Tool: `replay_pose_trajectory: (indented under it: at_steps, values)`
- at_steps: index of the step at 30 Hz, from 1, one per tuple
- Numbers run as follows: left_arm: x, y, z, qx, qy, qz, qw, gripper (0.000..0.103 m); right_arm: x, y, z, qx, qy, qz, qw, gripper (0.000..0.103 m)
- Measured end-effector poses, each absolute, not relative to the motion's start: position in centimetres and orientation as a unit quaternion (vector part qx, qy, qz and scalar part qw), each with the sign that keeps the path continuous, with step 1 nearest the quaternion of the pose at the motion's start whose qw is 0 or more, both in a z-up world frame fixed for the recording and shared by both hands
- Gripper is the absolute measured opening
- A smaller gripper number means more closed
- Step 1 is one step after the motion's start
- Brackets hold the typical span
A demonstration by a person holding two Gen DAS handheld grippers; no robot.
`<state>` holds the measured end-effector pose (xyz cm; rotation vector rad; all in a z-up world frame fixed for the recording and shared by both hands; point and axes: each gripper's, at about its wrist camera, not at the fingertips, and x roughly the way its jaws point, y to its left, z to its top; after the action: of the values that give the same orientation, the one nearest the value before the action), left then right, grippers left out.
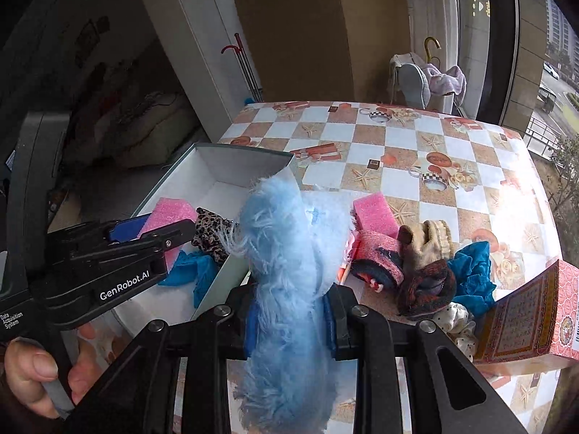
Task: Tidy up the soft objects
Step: 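Lower the left gripper's pink sponge and right gripper's blue puff into the box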
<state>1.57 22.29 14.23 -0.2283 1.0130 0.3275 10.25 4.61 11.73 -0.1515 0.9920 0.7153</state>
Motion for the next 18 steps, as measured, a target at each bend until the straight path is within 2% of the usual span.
replay_pose_trajectory:
  at_steps: [18]
  values:
    - [-2.8, 25.1, 11.9, -0.128, 0.477, 0.199, 0.846, 0.046, 5.6, 10.1, 10.3, -0.099, 0.456, 0.382, 0.798, 0.03]
